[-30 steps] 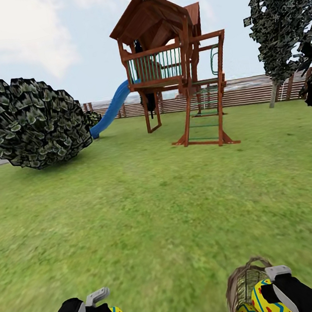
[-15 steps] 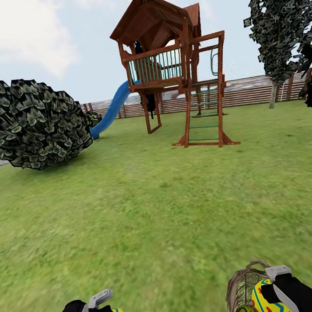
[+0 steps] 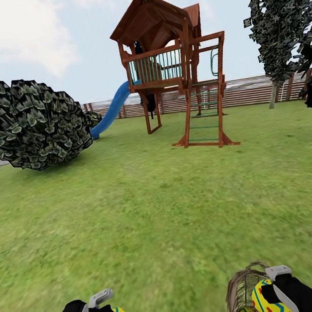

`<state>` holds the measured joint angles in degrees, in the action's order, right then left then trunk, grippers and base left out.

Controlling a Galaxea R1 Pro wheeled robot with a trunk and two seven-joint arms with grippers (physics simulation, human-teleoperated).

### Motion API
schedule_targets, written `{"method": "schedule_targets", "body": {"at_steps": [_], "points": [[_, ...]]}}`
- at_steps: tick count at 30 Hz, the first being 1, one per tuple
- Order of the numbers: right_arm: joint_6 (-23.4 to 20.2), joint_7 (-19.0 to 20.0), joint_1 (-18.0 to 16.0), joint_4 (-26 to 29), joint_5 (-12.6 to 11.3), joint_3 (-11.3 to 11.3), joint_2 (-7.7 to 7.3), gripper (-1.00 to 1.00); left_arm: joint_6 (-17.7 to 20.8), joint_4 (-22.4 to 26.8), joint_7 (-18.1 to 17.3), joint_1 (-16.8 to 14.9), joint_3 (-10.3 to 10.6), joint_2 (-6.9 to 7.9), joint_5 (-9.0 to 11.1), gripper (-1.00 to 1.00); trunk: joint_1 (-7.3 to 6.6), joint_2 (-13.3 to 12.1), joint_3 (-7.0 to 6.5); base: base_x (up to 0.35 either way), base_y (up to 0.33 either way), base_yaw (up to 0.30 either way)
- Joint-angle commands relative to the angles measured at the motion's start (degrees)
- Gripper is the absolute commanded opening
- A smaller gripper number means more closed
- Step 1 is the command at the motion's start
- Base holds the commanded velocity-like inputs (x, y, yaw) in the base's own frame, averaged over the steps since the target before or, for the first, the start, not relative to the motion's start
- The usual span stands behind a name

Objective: Take the three Easter eggs out of the wicker basket on the lawn in the garden, then place them on the lawn next to a single tree (choose any tree) so that all three eggs are next to the same tree and none are left in the basket.

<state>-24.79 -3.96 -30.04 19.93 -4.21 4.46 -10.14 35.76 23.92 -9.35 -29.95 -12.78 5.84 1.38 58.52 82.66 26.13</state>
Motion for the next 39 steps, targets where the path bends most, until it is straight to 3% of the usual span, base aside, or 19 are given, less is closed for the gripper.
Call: {"method": "schedule_targets", "body": {"at_steps": [1,16,30,39], "points": [[-0.3,-0.3,0.0,0.1,-0.5,0.5,0.02,-1.0,0.4,0.1,-0.1,0.0,-0.3,-0.06,0.1,-1.0,-0.23,-0.4,-0.12,0.0,0.0,0.0],[-0.3,-0.3,0.0,0.1,-0.5,0.6,0.03,-1.0,0.4,0.0,-0.1,0.0,-0.3,-0.13,0.2,-1.0,-3.52,-6.4,-2.81,0.0,0.0,0.0],[-0.3,0.0,0.0,0.0,-0.4,0.6,0.8,-1.0,-1.4,0.0,-0.1,0.0,-0.3,-0.57,0.3,-1.0,-3.52,-6.4,-3.11,0.0,0.0,-0.217],[-0.3,-0.1,0.0,0.0,-0.4,0.6,0.76,-1.0,-1.5,-1.9,-0.1,0.0,-0.2,-1.09,0.1,-1.0,-3.52,-6.4,-3.27,-0.19,-0.17,-0.256]]}}
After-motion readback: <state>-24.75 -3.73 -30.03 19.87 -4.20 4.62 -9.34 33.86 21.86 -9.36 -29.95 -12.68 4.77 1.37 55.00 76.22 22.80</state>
